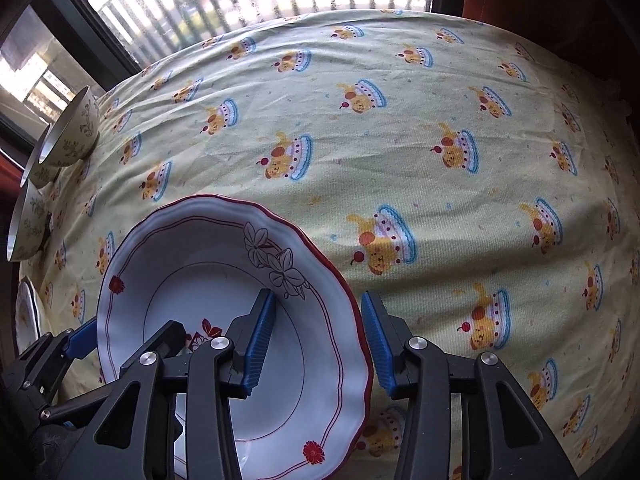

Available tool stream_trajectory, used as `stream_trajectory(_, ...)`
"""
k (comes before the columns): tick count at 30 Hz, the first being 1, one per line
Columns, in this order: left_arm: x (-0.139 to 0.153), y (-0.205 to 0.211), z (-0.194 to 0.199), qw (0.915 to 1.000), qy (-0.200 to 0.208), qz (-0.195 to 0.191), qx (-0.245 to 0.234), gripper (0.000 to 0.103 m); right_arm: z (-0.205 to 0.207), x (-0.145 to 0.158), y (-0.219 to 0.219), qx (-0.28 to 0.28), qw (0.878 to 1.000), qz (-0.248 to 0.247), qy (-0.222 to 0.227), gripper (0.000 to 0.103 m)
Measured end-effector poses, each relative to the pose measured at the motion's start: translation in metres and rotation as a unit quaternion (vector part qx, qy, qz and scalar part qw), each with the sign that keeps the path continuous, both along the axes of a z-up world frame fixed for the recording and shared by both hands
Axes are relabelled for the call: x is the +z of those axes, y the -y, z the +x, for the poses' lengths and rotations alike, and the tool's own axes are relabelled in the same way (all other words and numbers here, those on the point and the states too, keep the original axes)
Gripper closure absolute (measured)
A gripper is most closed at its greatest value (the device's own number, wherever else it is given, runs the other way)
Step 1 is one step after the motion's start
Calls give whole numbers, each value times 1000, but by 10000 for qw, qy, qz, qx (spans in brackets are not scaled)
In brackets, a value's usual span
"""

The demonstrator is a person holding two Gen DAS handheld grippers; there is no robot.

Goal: Organize plates and bowls
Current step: 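Lift the red-rimmed plate with both grippers and carry it toward the stack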

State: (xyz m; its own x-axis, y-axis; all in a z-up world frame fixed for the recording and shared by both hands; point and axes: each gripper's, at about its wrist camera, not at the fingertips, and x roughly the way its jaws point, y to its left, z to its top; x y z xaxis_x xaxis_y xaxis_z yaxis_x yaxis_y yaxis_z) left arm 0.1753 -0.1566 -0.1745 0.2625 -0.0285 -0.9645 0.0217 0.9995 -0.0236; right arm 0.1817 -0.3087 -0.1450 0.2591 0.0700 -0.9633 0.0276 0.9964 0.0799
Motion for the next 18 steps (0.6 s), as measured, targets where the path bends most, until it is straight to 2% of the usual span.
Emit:
stream_trajectory(5, 3, -13, -7, 9998, 17, -113, 164, 46, 0, 1, -3, 203, 9998, -44, 14, 58)
stream_trajectory(12, 3, -12, -7, 9999, 35, -58, 153, 43, -1, 2, -8, 167, 9995, -257, 51, 57)
stream_trajectory(18, 11, -11, -10, 10000, 80, -24, -32, 45, -7, 8, -11, 33, 9992, -404, 51, 57)
